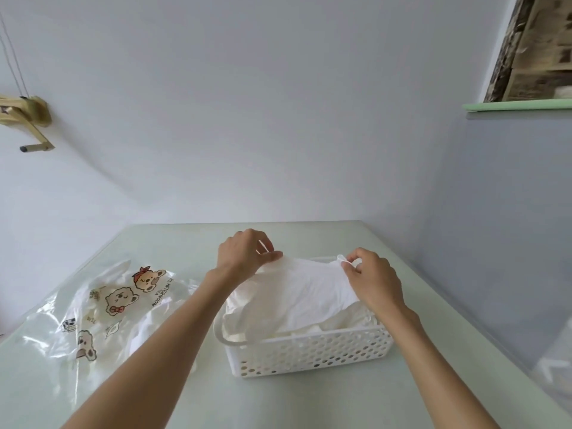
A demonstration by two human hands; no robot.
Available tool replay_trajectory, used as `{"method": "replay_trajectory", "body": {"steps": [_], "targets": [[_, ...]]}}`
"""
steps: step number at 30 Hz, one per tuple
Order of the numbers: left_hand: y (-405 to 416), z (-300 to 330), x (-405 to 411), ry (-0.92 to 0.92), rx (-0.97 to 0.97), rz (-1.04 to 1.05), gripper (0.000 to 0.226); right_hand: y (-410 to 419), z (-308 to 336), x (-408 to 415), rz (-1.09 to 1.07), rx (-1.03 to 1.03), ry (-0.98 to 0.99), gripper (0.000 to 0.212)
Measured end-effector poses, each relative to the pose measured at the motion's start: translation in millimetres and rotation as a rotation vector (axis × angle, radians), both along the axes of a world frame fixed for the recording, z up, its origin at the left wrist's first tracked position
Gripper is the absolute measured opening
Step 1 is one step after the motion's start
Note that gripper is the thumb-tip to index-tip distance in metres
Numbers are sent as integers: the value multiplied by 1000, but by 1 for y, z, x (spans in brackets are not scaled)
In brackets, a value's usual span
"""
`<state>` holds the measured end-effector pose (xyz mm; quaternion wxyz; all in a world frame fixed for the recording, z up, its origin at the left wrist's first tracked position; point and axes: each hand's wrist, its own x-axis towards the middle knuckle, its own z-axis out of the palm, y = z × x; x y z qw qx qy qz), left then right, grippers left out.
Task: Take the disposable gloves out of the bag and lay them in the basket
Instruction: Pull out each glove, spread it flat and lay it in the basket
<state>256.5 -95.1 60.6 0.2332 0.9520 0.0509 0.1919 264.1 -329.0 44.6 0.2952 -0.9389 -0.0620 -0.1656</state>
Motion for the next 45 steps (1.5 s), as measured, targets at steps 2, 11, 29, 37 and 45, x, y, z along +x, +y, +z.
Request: {"method": "replay_trajectory", "body": {"steps": [2, 11, 29, 37, 45], "targets": [[-2, -2, -1, -53, -38, 5, 26, -3, -2, 2, -11, -43, 17, 19], [-8, 0, -67, 95, 222, -372, 33, -13, 12, -15, 103, 14, -129, 37], [-10, 22, -62, 226, 275, -376, 51, -5, 11, -12, 551, -32, 217, 48], [-12, -10, -44, 733, 565, -330, 112, -7, -1, -8, 515, -142, 598, 78], [-20, 4, -57, 693, 512, -266, 112, 7, 15, -19, 460, -290, 296, 58]]}}
